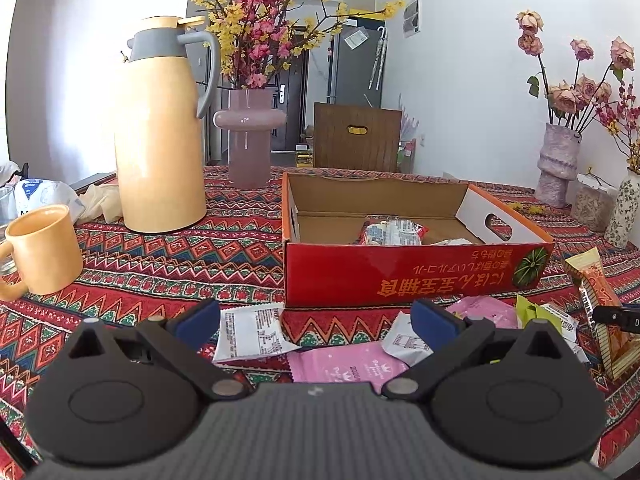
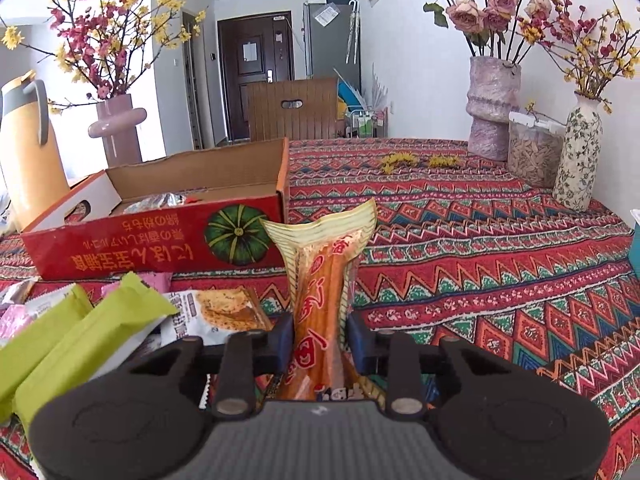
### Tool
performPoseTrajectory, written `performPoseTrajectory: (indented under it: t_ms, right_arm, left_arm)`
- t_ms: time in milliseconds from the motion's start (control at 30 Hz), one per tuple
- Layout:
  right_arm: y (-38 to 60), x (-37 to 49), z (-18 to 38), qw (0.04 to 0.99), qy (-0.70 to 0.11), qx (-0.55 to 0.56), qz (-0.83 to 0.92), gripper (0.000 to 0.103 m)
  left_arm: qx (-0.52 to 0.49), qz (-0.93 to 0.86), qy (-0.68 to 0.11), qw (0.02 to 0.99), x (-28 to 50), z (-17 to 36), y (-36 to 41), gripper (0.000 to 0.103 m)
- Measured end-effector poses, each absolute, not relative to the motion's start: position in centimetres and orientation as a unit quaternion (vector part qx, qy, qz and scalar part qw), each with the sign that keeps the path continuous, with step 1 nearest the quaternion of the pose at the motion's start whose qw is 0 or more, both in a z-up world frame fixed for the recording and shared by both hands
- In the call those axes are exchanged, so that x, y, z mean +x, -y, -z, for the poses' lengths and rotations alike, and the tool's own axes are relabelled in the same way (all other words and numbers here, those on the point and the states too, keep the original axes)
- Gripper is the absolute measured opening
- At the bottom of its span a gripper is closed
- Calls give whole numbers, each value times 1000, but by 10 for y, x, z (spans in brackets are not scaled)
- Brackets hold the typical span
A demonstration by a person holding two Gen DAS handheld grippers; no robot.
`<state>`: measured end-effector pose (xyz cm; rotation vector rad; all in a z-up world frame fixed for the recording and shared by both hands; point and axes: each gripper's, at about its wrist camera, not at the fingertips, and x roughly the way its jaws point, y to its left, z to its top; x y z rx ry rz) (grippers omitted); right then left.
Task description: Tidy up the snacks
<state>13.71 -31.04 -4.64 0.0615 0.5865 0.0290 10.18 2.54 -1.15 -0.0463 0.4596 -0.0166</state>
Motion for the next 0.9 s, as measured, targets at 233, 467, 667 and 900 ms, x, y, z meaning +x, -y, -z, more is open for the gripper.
performPoseTrajectory:
  t_ms: [233, 467, 667, 900]
  right_arm:
    - [311, 134, 39, 961, -274, 44, -18, 28]
    - [311, 133, 34, 964, -258, 62, -20, 28]
    - [307, 135, 32, 965, -250, 68, -23, 28]
    - [302, 135, 31, 966, -247, 69, -27, 28]
  left_arm:
    - [-25, 2, -230, 973, 104, 12, -29, 103]
    - [-27, -16, -231, 973, 108, 12, -38, 103]
    - [-30, -30, -236, 971, 114, 11, -49, 103]
    - [-27, -49, -277, 959, 137, 20, -54, 103]
